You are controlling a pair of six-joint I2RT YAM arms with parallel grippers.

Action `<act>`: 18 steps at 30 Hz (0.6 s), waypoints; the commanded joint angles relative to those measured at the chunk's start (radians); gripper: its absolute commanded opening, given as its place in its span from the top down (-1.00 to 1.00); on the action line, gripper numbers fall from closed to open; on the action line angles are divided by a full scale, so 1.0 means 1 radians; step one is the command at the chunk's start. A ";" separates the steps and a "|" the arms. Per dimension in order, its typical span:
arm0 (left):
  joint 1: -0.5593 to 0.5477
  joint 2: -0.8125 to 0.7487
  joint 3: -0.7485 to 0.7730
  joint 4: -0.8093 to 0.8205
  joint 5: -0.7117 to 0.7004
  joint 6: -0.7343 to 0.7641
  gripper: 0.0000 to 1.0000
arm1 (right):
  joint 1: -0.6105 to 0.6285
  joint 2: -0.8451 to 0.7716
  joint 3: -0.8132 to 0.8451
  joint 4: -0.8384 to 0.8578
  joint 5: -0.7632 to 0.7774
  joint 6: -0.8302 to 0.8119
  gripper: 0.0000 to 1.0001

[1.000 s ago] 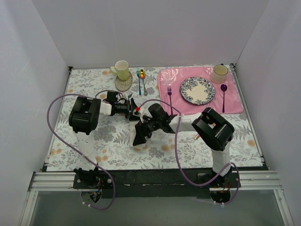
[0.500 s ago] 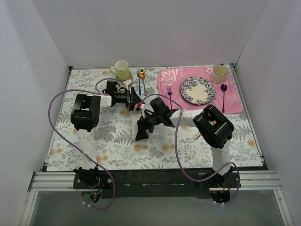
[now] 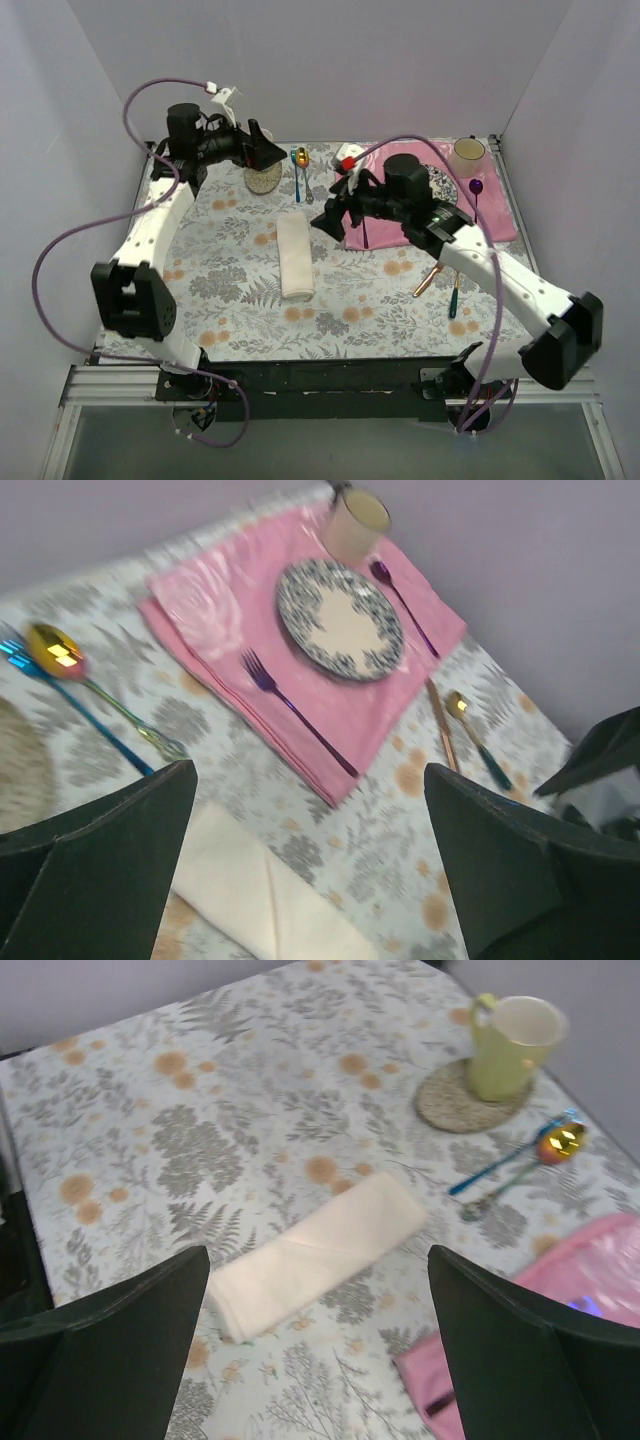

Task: Fold the napkin into a case and place the utensils inside
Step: Pick up the spoon from the corner of the board.

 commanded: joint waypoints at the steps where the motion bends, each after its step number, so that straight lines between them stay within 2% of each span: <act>1: -0.005 -0.281 -0.153 0.015 -0.359 0.158 -0.97 | -0.067 -0.125 -0.038 -0.235 0.304 0.017 -0.97; 3: -0.005 -0.353 -0.213 0.048 -0.465 0.150 -0.96 | -0.189 -0.185 -0.130 -0.279 0.318 0.076 -0.96; 5: -0.005 -0.435 -0.285 0.065 -0.490 0.155 -0.96 | -0.302 -0.231 -0.165 -0.382 0.350 0.108 -0.96; 10: -0.005 -0.459 -0.293 -0.064 -0.505 0.086 -0.96 | -0.473 -0.291 -0.292 -0.526 0.535 0.169 -0.86; 13: -0.005 -0.485 -0.346 -0.060 -0.502 0.067 -0.96 | -0.571 -0.272 -0.357 -0.595 0.539 0.177 -0.84; 15: -0.005 -0.498 -0.380 -0.046 -0.496 0.057 -0.96 | -0.653 -0.245 -0.368 -0.605 0.542 0.168 -0.71; 16: -0.005 -0.498 -0.388 -0.038 -0.496 0.053 -0.96 | -0.677 -0.202 -0.356 -0.603 0.511 0.165 -0.58; 17: -0.005 -0.496 -0.392 -0.036 -0.492 0.049 -0.96 | -0.723 -0.171 -0.348 -0.609 0.488 0.162 -0.34; 18: -0.005 -0.490 -0.395 -0.035 -0.493 0.041 -0.96 | -0.754 -0.142 -0.342 -0.612 0.461 0.160 -0.26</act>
